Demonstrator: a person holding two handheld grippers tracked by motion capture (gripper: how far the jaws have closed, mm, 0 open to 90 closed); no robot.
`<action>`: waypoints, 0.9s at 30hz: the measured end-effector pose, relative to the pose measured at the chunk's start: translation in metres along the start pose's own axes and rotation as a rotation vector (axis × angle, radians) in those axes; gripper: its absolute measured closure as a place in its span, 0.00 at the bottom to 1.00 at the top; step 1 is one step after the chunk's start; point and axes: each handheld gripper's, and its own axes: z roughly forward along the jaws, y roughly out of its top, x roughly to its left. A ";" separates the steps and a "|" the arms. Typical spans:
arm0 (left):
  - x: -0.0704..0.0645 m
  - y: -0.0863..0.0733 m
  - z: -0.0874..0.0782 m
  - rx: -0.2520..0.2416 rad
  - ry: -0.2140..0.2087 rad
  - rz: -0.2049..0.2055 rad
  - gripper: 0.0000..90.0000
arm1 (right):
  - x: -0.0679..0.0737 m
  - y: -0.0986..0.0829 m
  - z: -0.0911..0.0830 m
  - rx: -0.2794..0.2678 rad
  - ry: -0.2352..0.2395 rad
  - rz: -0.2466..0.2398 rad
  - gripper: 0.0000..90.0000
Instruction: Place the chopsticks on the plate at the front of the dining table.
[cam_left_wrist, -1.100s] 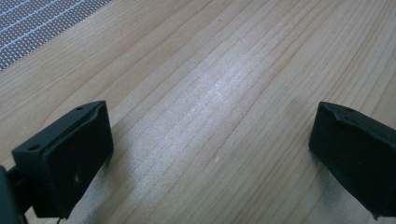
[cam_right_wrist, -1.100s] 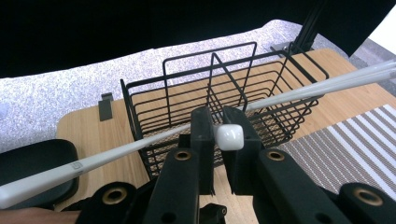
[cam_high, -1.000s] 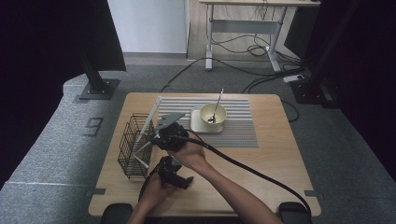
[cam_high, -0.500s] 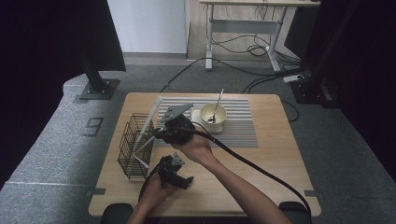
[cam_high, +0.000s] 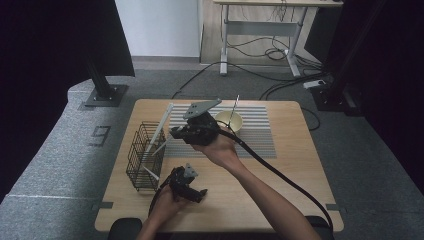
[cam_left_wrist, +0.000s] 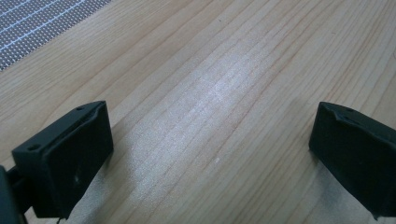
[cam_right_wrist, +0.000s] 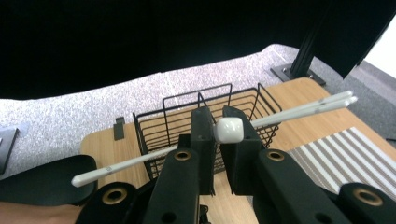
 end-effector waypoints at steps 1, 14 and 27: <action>0.000 0.000 0.000 0.000 0.000 0.000 0.00 | 0.000 0.001 -0.003 -0.005 -0.001 -0.002 0.92; 0.000 0.000 0.000 -0.003 0.000 -0.001 0.00 | 0.001 0.017 -0.039 -0.048 -0.044 -0.024 0.92; 0.001 0.000 0.000 0.000 -0.008 0.011 0.00 | -0.001 0.018 -0.065 -0.048 -0.107 -0.049 0.92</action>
